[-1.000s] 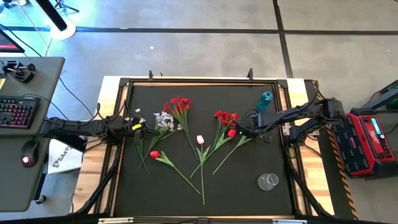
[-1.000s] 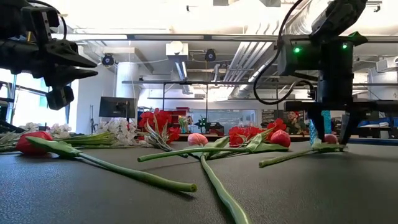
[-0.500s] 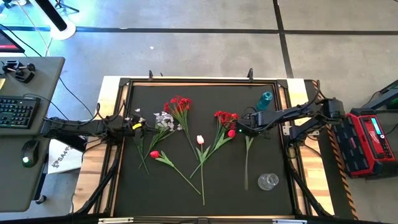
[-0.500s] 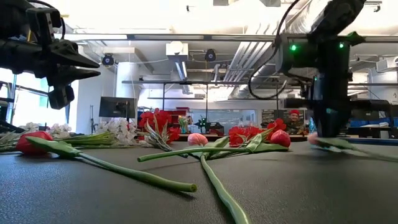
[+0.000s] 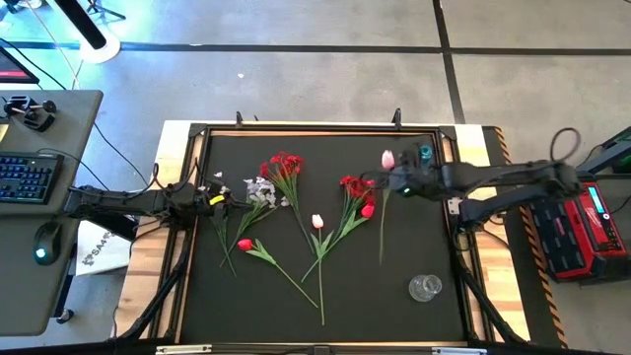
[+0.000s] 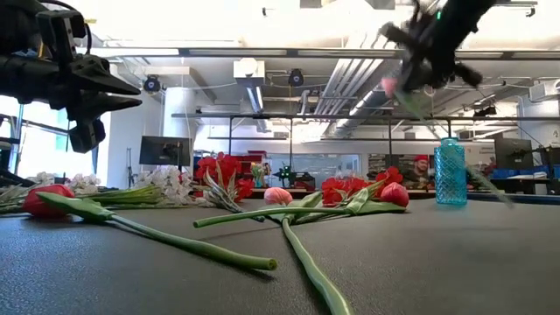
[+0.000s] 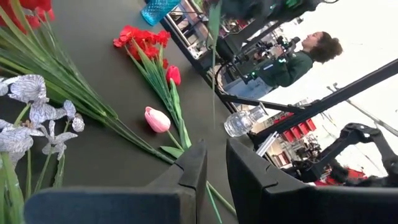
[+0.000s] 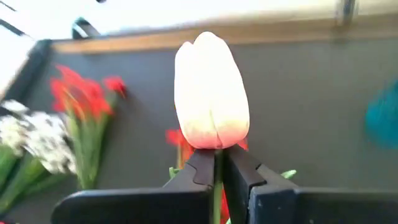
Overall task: Sort flowers into vase by color
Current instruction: Put the right pink flower into the blue vase, then put the pink flower into the blue vase
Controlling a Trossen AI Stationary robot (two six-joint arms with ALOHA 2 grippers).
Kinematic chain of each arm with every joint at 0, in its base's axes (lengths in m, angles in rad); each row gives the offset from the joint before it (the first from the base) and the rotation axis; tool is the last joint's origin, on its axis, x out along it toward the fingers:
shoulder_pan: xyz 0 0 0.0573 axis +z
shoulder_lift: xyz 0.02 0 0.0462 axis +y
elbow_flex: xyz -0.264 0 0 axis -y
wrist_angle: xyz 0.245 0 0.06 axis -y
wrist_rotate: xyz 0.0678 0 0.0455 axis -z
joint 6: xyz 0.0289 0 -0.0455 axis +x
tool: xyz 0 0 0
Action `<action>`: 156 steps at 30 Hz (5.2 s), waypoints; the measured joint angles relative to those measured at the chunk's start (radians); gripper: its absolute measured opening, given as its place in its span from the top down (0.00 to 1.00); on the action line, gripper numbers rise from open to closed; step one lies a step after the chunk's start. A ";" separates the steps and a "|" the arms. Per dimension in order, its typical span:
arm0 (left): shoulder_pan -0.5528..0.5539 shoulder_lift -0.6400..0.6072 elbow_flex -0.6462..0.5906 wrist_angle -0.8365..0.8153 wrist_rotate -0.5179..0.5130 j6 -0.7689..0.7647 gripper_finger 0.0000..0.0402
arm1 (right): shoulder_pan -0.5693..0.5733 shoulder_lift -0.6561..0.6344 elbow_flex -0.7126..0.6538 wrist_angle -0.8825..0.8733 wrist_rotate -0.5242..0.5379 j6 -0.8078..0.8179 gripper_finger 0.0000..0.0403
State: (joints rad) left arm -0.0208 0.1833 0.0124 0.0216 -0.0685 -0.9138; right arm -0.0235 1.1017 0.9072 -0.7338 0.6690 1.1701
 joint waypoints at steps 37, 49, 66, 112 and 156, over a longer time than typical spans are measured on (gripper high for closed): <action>0.000 0.000 0.000 0.158 -0.189 0.132 0.95 | -0.419 -0.195 0.289 0.344 0.538 -1.013 0.99; 0.000 0.000 0.000 0.157 -0.188 0.153 0.95 | -0.535 -0.128 0.289 0.366 0.400 -1.021 0.99; 0.000 0.000 0.000 0.156 -0.185 0.193 0.95 | -0.553 -0.033 0.288 0.355 0.386 -1.014 0.99; 0.000 0.017 0.000 0.134 -0.170 0.130 0.95 | -0.367 -0.020 0.486 -0.556 -0.589 -0.288 0.54; -0.034 1.171 0.548 0.179 -0.057 0.008 0.65 | 0.125 0.605 0.485 -0.403 -0.839 -0.178 0.55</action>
State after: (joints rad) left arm -0.0548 1.3541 0.5604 0.2001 -0.1253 -0.9054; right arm 0.1017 1.7065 1.3922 -1.1370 -0.1697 0.9917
